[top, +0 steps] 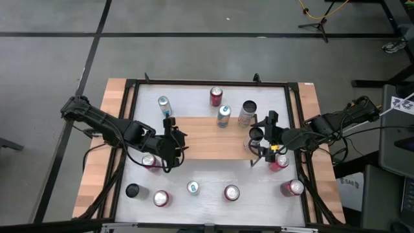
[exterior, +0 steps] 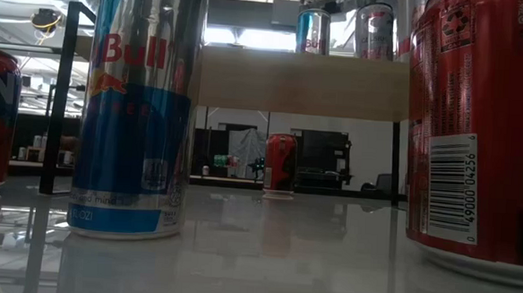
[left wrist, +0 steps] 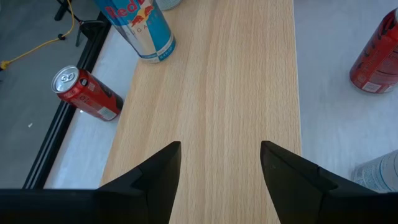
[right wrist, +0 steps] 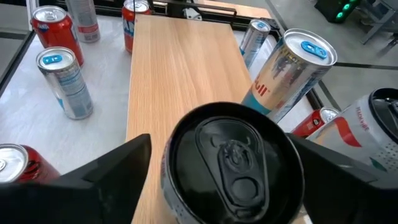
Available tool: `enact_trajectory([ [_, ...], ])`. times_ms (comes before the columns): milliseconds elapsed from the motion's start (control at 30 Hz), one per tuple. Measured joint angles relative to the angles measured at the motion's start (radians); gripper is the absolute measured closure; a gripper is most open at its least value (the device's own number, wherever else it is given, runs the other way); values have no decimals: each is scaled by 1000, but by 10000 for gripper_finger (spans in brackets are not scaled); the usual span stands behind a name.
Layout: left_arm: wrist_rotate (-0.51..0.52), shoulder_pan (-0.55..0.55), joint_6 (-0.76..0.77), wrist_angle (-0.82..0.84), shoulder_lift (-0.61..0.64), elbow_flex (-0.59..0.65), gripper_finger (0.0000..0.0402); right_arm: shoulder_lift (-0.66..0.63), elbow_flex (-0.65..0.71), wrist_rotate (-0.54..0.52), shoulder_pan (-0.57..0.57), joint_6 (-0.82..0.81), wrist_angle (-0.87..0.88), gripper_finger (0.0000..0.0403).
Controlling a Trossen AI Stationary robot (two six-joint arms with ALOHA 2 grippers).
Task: Place canned beverage on shelf
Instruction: Put the top white-pink soda can on the shelf aligned with the other white-pink soda can, then put the right white-pink soda can on the shelf aligned with the other white-pink soda can
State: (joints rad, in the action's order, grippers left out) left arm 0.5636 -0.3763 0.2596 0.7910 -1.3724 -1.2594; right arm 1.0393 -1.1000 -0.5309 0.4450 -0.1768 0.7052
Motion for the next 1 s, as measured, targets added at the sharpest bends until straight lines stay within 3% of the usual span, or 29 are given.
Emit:
enact_trajectory([
  [633, 0, 0, 0, 0, 0, 0, 190, -57, 0, 0, 0, -1, -35, 33],
  [867, 0, 0, 0, 0, 0, 0, 190, -95, 0, 14, 0, 0, -140, 33],
  [1000, 0, 0, 0, 0, 0, 0, 190, -117, 0, 85, 1, -1, -228, 33],
])
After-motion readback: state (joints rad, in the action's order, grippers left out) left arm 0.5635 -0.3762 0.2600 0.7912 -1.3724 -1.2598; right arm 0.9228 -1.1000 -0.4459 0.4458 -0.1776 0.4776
